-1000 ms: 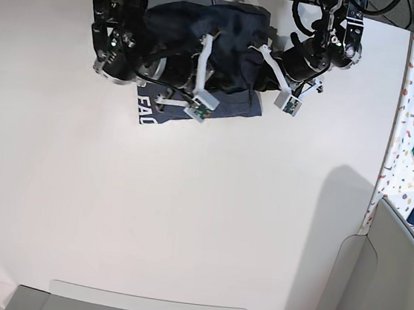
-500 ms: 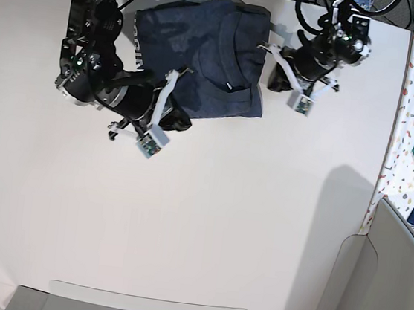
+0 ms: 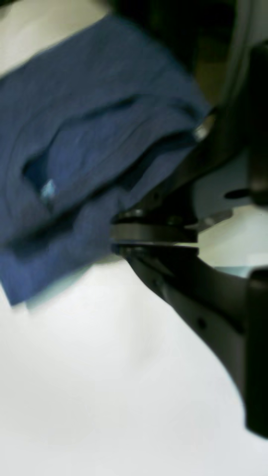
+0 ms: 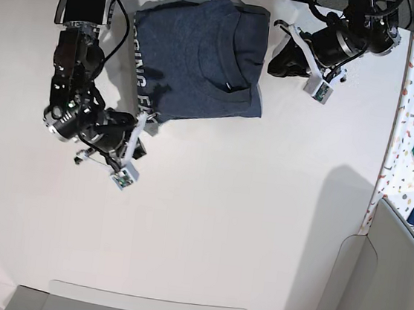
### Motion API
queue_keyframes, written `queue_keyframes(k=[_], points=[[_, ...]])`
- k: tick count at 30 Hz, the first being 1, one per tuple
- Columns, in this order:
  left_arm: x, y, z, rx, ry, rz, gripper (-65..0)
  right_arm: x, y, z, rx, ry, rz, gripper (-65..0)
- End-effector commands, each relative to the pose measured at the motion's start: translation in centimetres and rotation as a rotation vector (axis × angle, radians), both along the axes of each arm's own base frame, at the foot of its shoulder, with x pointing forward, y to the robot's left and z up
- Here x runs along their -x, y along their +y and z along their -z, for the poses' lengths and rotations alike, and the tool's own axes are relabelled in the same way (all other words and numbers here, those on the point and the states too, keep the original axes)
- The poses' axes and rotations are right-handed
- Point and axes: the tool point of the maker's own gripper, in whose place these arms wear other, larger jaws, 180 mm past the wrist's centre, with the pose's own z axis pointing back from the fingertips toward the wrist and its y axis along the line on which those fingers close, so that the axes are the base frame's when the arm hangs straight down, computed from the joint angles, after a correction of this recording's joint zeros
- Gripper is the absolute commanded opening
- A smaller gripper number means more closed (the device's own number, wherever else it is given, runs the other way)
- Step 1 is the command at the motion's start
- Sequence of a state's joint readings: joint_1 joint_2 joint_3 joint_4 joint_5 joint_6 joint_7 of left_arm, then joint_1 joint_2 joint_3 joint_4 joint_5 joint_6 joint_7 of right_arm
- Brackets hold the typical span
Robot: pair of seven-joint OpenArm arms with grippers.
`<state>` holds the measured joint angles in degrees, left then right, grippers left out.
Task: Layout the t-shirt on the table in an organized manner, then fold the t-shirt properly
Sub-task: 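Grasp the folded bundle with the right gripper and rotate it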
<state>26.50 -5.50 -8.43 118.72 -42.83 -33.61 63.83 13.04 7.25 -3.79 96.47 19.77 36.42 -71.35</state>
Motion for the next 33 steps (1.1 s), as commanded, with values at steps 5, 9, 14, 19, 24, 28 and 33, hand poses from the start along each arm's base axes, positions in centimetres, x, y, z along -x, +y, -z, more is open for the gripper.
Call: queue_keyframes(k=[5, 9, 14, 19, 24, 28, 33], points=[[1.5, -1.3, -1.0, 0.062, 0.024, 0.112, -65.0, -1.6, 3.8, 0.9, -0.012, -0.012, -0.14, -65.0], [1.9, -1.3, -0.1, 0.036, 0.064, 0.18, -65.0, -1.2, 5.6, 3.3, -0.001, 0.04, -0.212, -65.0], [3.3, -1.3, 3.0, 0.045, 0.179, 0.208, -65.0, -0.5, 6.3, 3.8, 0.014, 0.048, -0.245, -65.0], [3.5, -1.3, 6.4, 0.083, 0.293, 0.189, -65.0, -0.3, 4.8, 4.4, 0.039, 0.061, -0.231, -65.0], [2.2, -0.3, 8.9, 0.124, 0.345, 0.108, -65.0, 0.9, 3.4, 4.9, 0.064, 0.065, -0.23, -65.0], [-0.6, 0.6, 9.3, 0.126, 0.328, 0.082, -65.0, 2.6, 2.5, 4.9, 0.085, 0.054, -0.245, -65.0], [-4.6, 1.0, 8.8, 0.132, 0.285, 0.065, -65.0, 5.3, 1.6, 5.8, 0.104, 0.078, -0.257, -65.0]])
